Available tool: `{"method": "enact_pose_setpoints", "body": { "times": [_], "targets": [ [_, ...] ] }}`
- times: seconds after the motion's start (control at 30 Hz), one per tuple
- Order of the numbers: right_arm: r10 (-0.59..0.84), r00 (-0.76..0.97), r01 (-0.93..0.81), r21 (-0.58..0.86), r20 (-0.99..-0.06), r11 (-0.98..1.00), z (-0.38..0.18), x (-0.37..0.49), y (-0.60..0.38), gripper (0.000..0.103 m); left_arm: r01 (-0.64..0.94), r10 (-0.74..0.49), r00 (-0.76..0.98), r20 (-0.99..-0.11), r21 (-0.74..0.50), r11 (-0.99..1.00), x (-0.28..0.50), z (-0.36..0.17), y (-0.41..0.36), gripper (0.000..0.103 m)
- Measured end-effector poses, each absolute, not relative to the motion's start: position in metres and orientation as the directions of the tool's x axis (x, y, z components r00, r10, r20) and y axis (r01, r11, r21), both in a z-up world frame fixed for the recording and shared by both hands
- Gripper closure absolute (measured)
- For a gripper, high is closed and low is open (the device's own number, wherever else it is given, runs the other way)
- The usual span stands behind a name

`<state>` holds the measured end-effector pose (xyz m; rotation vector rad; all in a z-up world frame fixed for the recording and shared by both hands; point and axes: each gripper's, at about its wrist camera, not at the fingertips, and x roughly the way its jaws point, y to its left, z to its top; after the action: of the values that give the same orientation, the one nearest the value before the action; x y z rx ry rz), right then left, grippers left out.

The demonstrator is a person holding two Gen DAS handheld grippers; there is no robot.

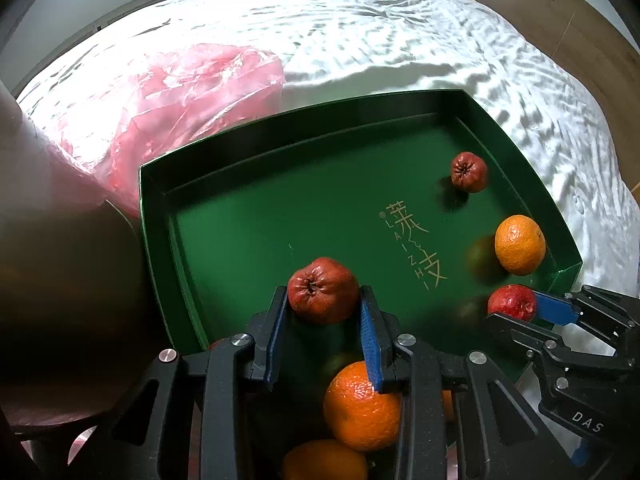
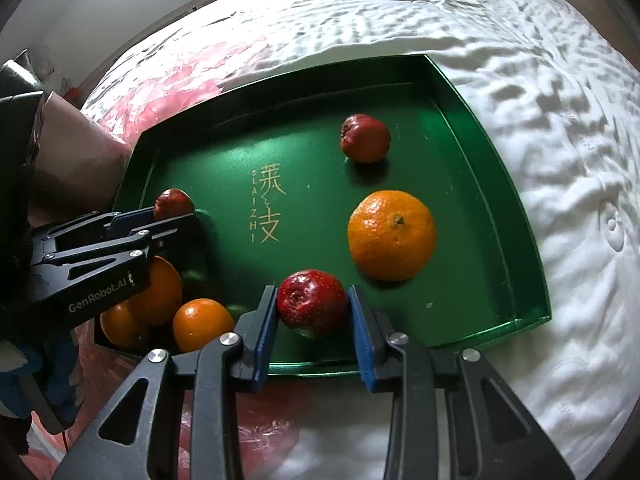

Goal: Organize fruits
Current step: 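Open the right gripper over the tray while the left gripper releases its apple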

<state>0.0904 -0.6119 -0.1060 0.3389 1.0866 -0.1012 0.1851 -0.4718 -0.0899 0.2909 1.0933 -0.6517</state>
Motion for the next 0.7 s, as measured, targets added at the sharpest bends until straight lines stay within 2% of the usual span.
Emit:
{"method": "enact_pose_setpoints", "body": {
  "times": [0.17, 0.33, 0.4, 0.47, 0.7],
  "targets": [
    [0.082, 0.465, 0.251, 0.22, -0.881, 0.943, -0.105, 0.089, -0.613, 0.042, 0.615, -0.344, 0.302, -0.889, -0.095, 0.783, 0.186, -0.087, -0.472, 0.073],
    [0.074, 0.466, 0.259, 0.217, -0.881, 0.941, -0.104, 0.086, -0.613, 0.042, 0.619, -0.349, 0.318, -0.882, -0.087, 0.781, 0.181, -0.081, -0.469, 0.068],
    [0.07, 0.468, 0.261, 0.214, -0.881, 0.941, -0.103, 0.085, -0.612, 0.027, 0.62, -0.352, 0.325, -0.878, -0.083, 0.78, 0.179, -0.078, -0.467, 0.067],
    [0.064, 0.473, 0.263, 0.21, -0.878, 0.942, -0.1, 0.083, -0.611, 0.02, 0.623, -0.357, 0.334, -0.872, -0.081, 0.778, 0.177, -0.074, -0.466, 0.065],
    [0.036, 0.484, 0.274, 0.191, -0.874, 0.943, -0.092, 0.075, -0.609, 0.011, 0.637, -0.386, 0.365, -0.847, -0.076, 0.767, 0.164, -0.059, -0.459, 0.065]
  ]
}}
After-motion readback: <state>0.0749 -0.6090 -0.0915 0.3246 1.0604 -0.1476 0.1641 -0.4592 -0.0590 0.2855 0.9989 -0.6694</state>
